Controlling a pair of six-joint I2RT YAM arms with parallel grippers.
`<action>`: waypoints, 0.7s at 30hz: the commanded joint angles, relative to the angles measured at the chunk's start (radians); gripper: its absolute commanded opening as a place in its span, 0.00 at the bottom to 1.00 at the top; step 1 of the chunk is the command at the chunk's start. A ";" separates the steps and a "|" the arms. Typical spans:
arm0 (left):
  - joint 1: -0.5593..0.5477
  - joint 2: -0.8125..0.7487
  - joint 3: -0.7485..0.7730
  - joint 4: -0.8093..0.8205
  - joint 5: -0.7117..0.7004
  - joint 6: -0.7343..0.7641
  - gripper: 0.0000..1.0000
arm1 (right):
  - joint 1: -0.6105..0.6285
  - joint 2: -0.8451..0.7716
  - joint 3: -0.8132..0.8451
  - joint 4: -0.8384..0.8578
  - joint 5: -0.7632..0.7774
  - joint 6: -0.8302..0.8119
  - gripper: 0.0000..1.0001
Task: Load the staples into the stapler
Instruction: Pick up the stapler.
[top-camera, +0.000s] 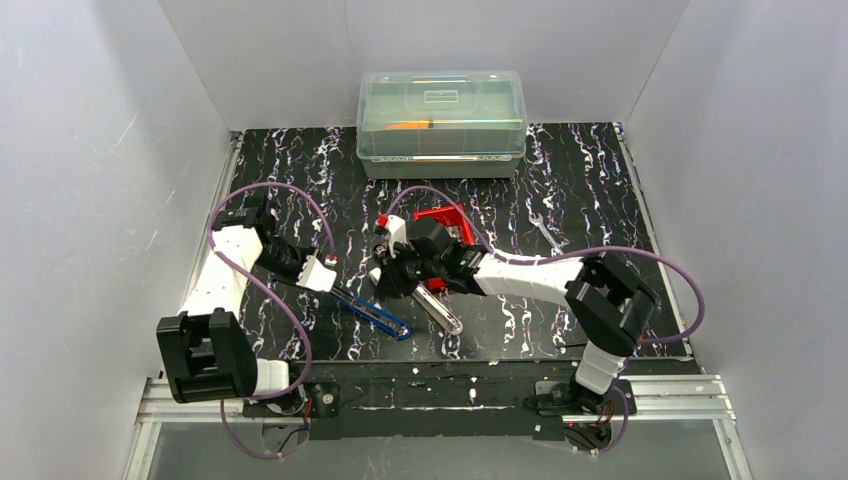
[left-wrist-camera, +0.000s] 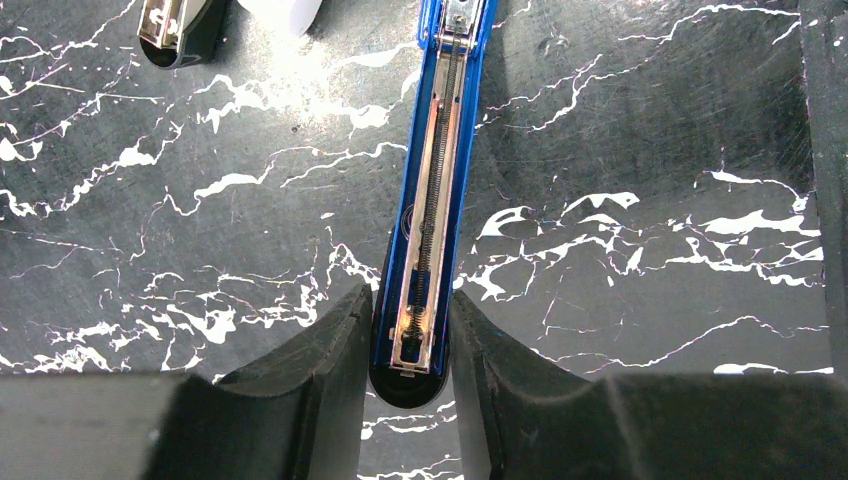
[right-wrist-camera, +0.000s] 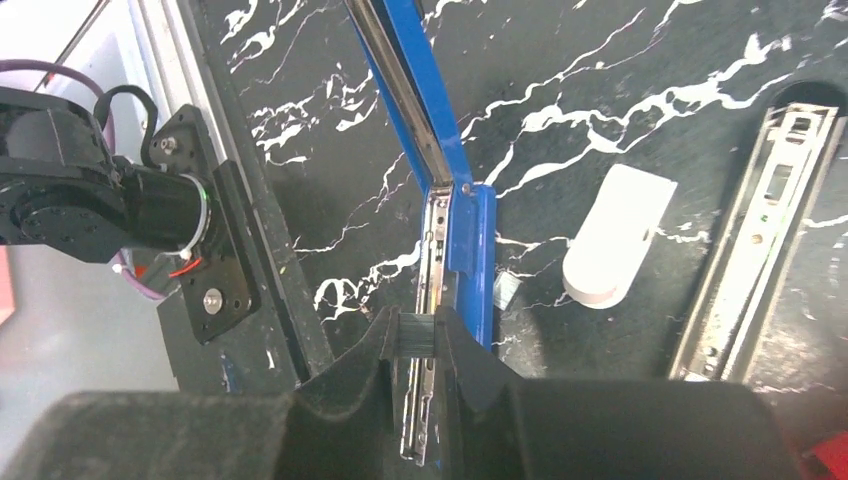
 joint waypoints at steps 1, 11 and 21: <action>-0.006 -0.030 -0.016 -0.040 0.028 0.484 0.11 | -0.003 -0.075 0.006 -0.107 0.088 -0.053 0.16; -0.006 -0.035 -0.019 -0.039 0.037 0.480 0.11 | -0.003 -0.375 -0.219 -0.490 0.593 -0.042 0.15; -0.006 -0.034 -0.023 -0.041 0.038 0.482 0.11 | -0.003 -0.369 -0.288 -0.608 0.852 0.181 0.16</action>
